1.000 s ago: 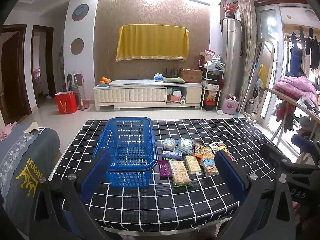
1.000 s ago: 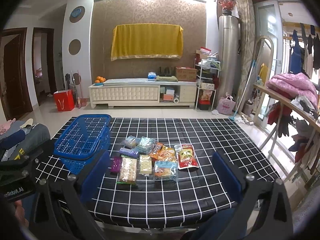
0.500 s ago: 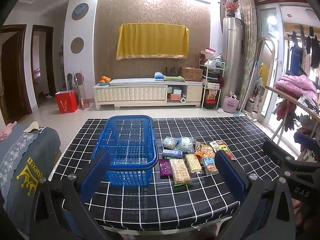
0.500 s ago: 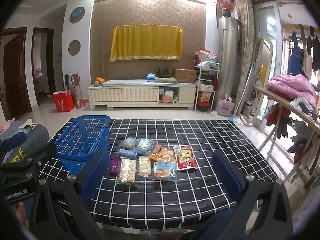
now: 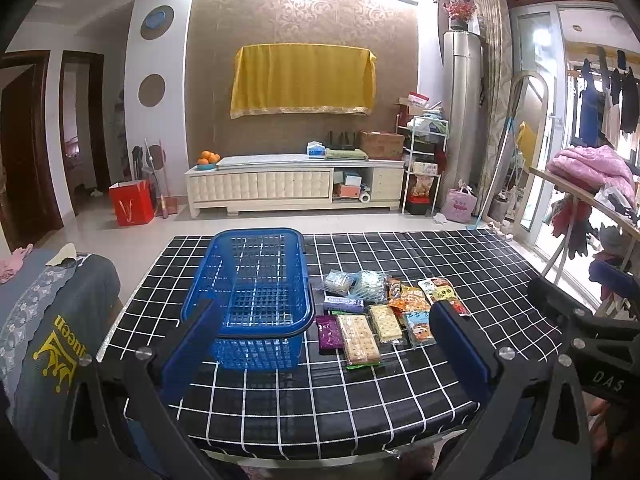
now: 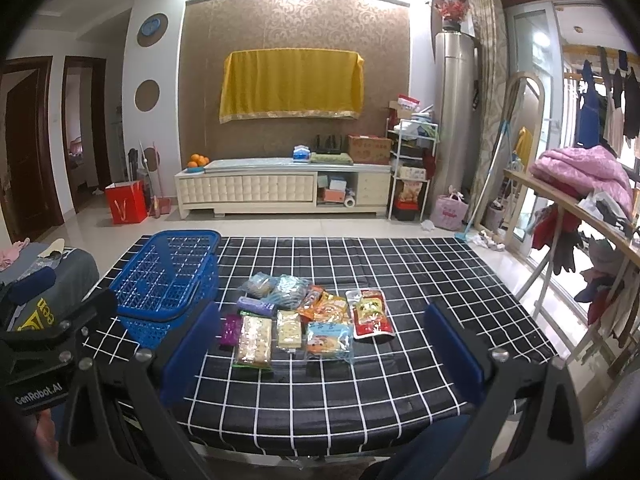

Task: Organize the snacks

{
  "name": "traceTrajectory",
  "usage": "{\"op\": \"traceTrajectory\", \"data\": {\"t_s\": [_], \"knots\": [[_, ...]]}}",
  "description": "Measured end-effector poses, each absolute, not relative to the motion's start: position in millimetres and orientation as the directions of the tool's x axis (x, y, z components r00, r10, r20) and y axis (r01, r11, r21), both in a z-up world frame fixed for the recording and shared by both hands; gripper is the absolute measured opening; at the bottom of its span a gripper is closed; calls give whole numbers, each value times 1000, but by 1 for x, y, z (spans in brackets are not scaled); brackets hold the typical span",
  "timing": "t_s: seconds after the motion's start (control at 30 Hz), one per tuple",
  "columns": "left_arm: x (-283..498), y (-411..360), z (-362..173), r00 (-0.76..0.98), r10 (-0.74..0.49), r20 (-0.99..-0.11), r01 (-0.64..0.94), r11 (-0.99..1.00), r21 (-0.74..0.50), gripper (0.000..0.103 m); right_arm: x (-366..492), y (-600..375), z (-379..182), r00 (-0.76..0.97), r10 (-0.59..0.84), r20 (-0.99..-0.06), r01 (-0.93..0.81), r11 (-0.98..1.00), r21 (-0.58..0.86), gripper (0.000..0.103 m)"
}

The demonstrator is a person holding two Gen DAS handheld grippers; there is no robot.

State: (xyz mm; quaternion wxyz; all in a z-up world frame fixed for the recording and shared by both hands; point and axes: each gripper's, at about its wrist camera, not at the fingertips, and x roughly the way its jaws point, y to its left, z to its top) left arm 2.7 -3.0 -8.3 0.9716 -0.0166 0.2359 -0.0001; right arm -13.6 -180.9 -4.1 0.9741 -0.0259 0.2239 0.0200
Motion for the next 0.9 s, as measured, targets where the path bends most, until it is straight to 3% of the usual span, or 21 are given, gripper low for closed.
{"op": "traceTrajectory", "data": {"t_s": [0.9], "knots": [[5, 0, -12, 877, -10, -481, -11, 999, -40, 103, -14, -176, -5, 893, 46, -448, -69, 997, -34, 103]]}}
